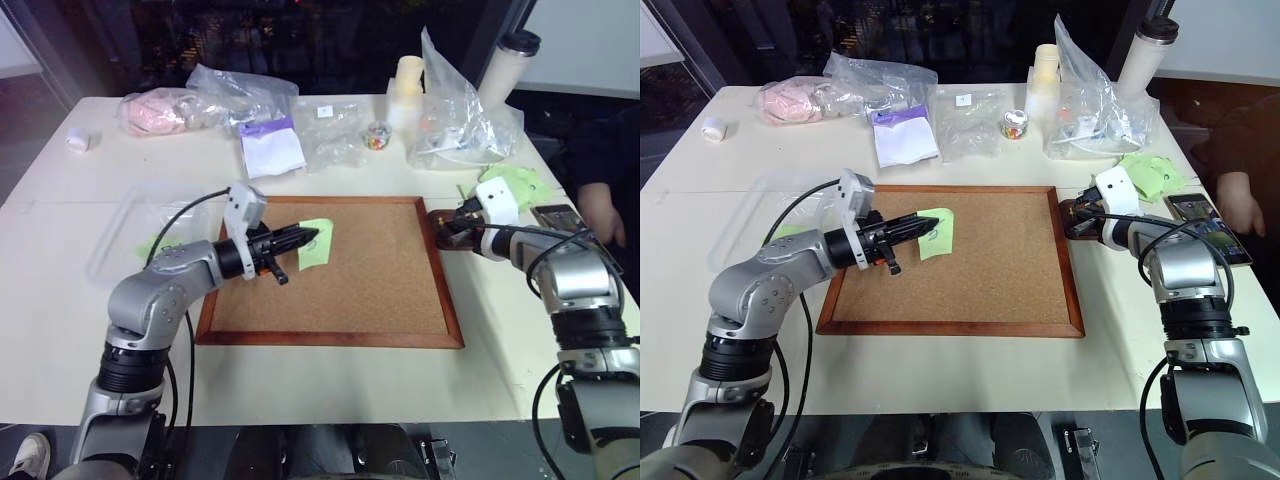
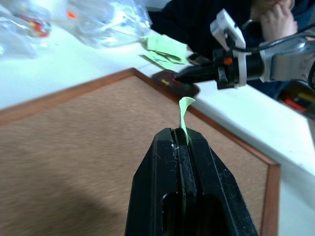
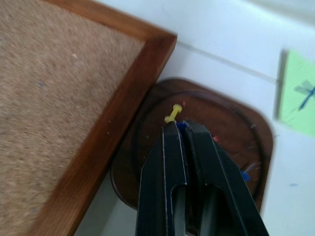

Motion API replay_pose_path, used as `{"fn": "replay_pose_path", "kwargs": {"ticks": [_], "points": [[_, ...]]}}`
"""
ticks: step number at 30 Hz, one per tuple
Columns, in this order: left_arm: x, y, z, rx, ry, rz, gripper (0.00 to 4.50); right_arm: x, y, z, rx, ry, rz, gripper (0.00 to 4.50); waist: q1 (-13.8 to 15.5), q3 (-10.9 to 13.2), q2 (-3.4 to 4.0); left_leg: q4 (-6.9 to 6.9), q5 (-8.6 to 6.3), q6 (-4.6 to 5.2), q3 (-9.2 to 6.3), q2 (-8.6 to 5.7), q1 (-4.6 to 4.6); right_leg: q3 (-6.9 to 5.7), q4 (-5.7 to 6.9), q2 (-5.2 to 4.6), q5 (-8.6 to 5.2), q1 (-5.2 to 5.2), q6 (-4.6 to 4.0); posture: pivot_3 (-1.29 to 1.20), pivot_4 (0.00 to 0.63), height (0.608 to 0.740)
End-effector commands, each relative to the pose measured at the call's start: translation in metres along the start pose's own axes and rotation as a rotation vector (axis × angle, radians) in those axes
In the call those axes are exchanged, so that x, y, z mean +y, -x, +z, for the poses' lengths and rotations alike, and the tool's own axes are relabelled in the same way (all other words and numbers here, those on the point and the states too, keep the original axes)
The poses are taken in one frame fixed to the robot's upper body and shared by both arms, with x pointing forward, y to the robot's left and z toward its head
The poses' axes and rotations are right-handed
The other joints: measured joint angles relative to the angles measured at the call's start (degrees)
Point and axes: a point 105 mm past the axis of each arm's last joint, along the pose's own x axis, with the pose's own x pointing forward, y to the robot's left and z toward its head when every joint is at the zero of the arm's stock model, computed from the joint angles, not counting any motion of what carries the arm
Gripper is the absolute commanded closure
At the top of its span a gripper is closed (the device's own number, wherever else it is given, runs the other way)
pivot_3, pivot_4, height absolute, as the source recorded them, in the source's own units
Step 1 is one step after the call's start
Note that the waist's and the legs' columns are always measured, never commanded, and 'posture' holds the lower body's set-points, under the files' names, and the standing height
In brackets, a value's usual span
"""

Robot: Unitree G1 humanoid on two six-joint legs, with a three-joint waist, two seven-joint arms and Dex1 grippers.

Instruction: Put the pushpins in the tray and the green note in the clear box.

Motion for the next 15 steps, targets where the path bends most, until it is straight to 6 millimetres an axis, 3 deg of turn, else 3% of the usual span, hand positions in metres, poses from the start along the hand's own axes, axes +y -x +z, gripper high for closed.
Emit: {"fn": "replay_pose_path", "kwargs": {"ticks": [1,7,13,15], "points": [[0.002,0.007,0.018,-0.051,-0.053,0.014,4.50,-0.007,0.003,0.012,-0.053,-0.006,-0.010,3.49,0.06,0.00,0.00,0.00,0.01,-0.01,-0.01,0.00,0.00,-0.01,0.00,0.00,0.00,0.00,0.00,0.00,0.150,0.740],[0.009,0.013,0.023,-0.064,-0.057,0.042,4.50,-0.004,0.012,0.024,-0.085,0.025,0.003,0.58,-0.08,0.00,0.00,0.00,0.01,-0.02,0.00,0.02,0.00,0.00,0.02,0.01,0.00,-0.01,0.00,0.00,0.150,0.740],[0.027,0.029,0.037,-0.091,-0.077,0.123,4.50,0.012,0.030,0.049,-0.154,0.058,0.049,0.58,-0.09,0.00,0.00,0.00,0.02,-0.03,-0.01,0.09,0.00,-0.01,0.05,0.04,0.00,-0.02,0.00,0.00,0.150,0.740],[0.036,0.039,0.045,-0.100,-0.102,0.170,4.50,0.028,0.038,0.059,-0.184,0.070,0.116,0.58,-0.09,0.00,0.00,0.00,0.02,-0.03,-0.02,0.09,0.00,0.00,0.05,0.03,0.00,-0.03,0.00,0.00,0.150,0.740]]}}
